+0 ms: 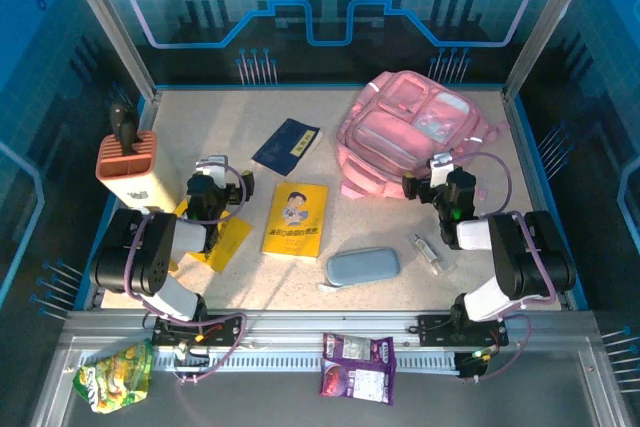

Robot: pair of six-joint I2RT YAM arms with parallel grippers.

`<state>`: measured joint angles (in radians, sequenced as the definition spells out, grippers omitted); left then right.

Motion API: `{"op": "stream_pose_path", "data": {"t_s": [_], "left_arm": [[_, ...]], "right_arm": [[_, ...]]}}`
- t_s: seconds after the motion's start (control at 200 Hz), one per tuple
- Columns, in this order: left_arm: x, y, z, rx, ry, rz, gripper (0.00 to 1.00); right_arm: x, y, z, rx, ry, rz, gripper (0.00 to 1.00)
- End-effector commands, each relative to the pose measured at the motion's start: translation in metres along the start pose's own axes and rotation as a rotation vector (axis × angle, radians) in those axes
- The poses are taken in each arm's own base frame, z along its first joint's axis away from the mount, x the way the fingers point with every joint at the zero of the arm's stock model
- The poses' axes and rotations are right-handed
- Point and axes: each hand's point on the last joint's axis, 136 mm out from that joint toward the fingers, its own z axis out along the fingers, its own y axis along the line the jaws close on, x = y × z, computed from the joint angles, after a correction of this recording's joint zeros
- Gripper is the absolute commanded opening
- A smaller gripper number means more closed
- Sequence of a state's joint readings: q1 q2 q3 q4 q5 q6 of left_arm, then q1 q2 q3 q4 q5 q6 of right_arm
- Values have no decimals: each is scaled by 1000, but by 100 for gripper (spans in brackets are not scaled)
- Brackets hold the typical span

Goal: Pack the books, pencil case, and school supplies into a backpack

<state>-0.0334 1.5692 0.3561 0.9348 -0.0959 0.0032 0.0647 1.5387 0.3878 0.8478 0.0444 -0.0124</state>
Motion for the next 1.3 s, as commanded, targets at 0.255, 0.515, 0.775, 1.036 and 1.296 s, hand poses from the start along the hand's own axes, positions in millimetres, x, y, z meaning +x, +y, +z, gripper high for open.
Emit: {"op": "stream_pose_path", "data": {"t_s": [0.255,0.515,0.775,1.036,1.296], "left_arm": [[-16,1,2,20,-32,1,99],[-16,2,2,20,-32,0,99],[-16,1,2,20,-30,0,99],[-20,0,-12,32,-104,-1,99],[-29,-1,-33,35,-191,4,99]], "right_arm": [[-15,-1,2,9,-50,-12,100],[-15,-2,2,11,-50,-13,100],[-15,-2,2,2,-49,-6,100],[-18,1,-8,-3,-96,-15,100],[-37,1,-31,4,-138,-19,100]]}}
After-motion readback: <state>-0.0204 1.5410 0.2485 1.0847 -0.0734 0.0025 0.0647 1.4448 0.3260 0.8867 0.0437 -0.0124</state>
